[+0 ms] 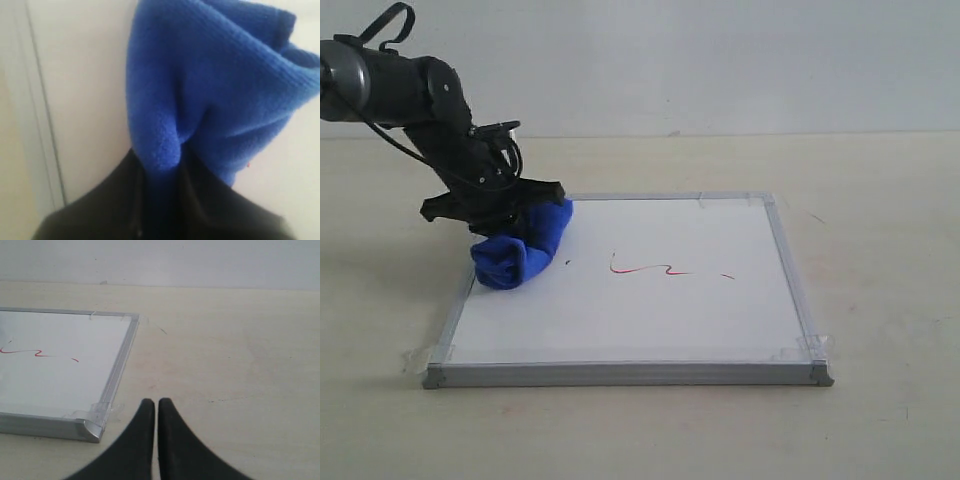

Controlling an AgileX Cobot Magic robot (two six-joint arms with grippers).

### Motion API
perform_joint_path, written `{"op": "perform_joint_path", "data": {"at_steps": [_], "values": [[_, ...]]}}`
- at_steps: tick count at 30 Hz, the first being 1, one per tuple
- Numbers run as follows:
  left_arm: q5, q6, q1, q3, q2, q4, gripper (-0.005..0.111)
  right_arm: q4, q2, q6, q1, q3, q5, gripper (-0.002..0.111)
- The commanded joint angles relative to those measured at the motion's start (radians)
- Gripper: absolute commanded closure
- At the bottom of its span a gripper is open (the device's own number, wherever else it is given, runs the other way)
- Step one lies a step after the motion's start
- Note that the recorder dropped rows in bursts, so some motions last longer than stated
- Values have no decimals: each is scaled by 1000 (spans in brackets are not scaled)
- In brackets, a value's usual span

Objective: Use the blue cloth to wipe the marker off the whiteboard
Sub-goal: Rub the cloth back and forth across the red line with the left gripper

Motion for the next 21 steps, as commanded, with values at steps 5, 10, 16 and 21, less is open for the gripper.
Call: {"op": "perform_joint_path", "data": {"at_steps": [5, 10, 16, 21], "values": [[-84, 1, -186, 19, 30, -23, 102, -2, -4, 0, -2, -1, -5, 108], [-122, -20, -255, 19, 103, -27, 102, -2, -4, 0, -2, -1, -5, 108], [-54, -72, -6, 19, 65, 73, 102, -2, -4, 0, -2, -1, -5, 108], [-18, -60, 18, 19, 9, 94, 102, -2, -4, 0, -2, -1, -5, 108]]}}
